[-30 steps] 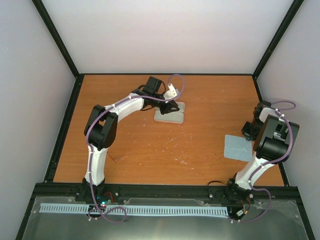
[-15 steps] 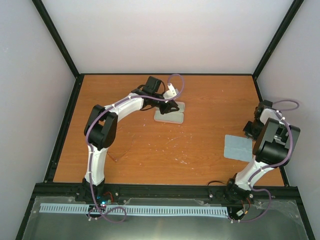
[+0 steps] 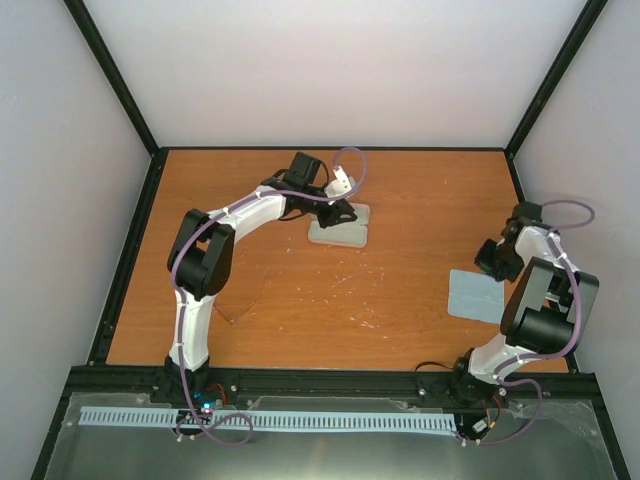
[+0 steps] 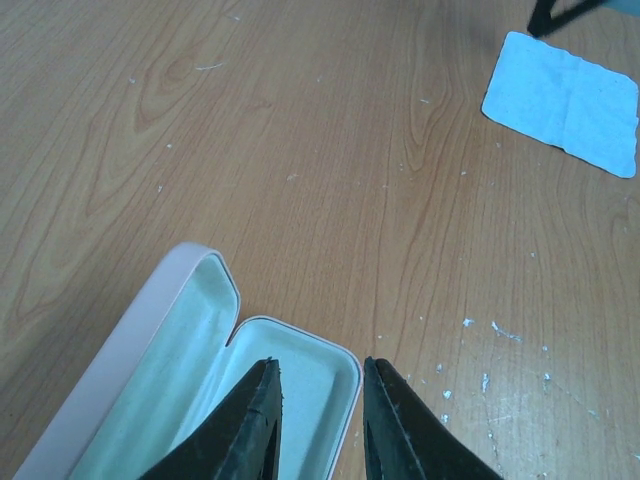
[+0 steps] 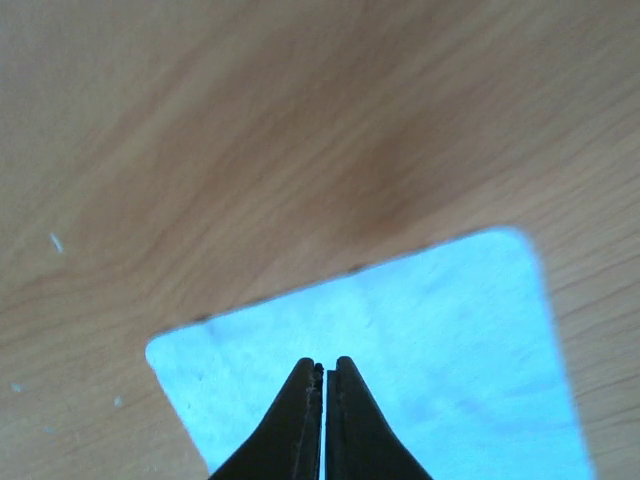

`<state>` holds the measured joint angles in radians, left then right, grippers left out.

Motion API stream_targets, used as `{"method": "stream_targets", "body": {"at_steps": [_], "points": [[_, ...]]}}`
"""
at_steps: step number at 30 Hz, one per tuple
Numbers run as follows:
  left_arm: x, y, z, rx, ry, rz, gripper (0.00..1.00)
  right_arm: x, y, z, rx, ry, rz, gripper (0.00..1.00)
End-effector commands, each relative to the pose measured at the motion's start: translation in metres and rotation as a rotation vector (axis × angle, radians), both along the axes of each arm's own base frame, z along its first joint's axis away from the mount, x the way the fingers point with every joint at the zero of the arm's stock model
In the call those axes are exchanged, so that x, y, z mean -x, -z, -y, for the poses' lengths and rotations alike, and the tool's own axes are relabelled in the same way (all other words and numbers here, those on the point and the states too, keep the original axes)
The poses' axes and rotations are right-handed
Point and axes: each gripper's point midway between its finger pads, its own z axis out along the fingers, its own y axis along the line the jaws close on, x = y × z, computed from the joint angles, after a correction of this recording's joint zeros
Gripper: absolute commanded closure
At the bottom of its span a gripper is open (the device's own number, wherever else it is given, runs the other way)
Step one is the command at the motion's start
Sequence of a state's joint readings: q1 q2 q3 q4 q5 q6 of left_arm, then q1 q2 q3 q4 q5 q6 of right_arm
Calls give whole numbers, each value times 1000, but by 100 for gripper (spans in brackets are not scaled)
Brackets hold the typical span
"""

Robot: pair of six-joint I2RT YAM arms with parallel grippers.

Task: Organize the sunglasses
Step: Move the glasses cleaning cloth to the center of the board.

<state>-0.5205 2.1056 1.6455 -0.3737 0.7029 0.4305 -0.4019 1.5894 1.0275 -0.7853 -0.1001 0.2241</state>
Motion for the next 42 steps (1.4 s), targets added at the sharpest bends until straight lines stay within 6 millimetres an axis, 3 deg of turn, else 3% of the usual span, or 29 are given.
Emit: {"method": "stream_targets", "body": {"at_steps": [1, 23, 34, 42], "points": [[-2, -2, -3, 8, 18, 32, 75, 21, 22, -37, -106, -34, -56, 97], [2, -1, -22, -14, -20, 44, 75, 40, 62, -88, -133, -124, -173, 97], [2, -5, -33, -6, -41, 68, 75, 24, 61, -128, -170, -182, -166, 97], [11, -4, -43, -4, -61, 64, 75, 15, 52, -169, -187, -228, -175, 97]]}}
